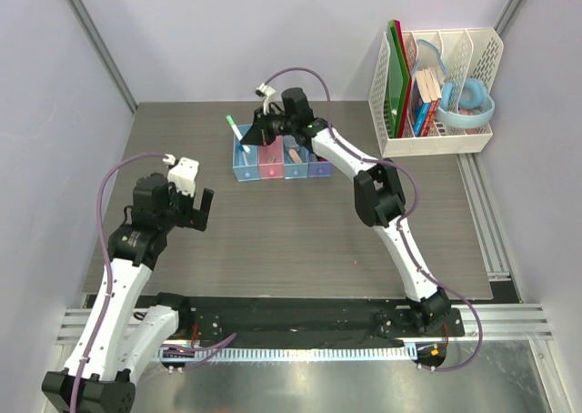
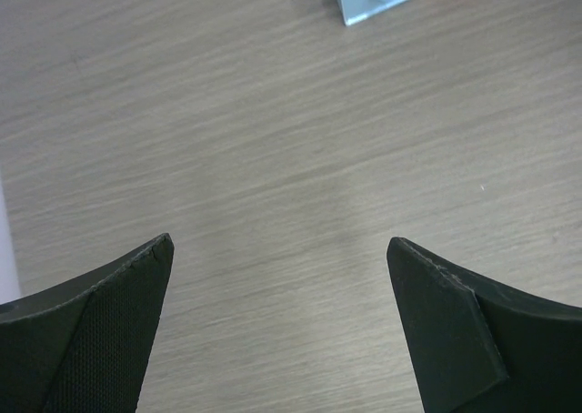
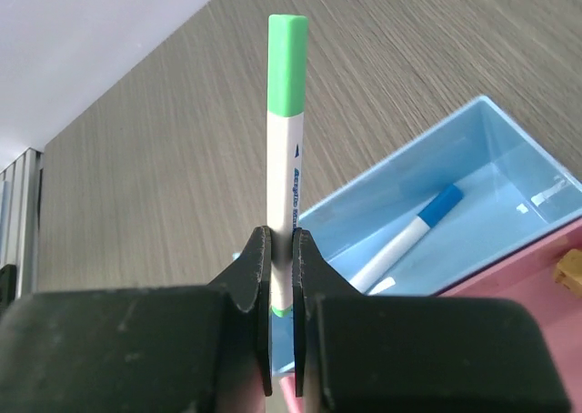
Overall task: Sort the stationery into containers
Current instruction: Place the pen in the storage box.
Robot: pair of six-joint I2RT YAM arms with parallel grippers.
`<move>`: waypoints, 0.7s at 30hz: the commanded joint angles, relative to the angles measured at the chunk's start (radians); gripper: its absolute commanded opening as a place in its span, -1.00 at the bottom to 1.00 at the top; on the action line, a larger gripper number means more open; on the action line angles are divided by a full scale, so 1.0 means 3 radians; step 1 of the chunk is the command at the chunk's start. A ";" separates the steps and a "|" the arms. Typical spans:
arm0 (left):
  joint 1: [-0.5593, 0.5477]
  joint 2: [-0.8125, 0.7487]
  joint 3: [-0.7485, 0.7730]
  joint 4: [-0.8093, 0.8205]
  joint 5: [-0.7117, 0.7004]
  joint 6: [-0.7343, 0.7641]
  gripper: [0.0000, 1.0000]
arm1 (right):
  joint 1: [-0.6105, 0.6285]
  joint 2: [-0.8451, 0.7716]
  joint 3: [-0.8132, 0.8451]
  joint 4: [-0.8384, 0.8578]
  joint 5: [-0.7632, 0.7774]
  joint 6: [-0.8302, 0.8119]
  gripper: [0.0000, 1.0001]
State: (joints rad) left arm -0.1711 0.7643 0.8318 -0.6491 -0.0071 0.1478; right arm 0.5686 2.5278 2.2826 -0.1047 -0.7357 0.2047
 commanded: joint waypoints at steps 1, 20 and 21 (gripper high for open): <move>0.0110 -0.0078 -0.0037 -0.0056 0.0294 0.0014 1.00 | -0.0014 0.0220 0.0327 0.0216 -0.0002 0.0090 -0.98; 0.0197 0.0014 0.0086 -0.0142 0.0422 0.0008 1.00 | -0.0065 0.0395 0.0430 0.0114 0.0008 -0.0007 -0.07; 0.0197 0.0009 0.0081 -0.0142 0.0427 0.0003 0.99 | -0.0060 0.0379 0.0424 0.0109 0.0013 -0.0022 -0.05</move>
State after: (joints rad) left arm -0.1207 0.7765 0.8169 -0.6868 0.0914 0.1467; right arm 0.5556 2.6881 2.3962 -0.0597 -0.7391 0.2310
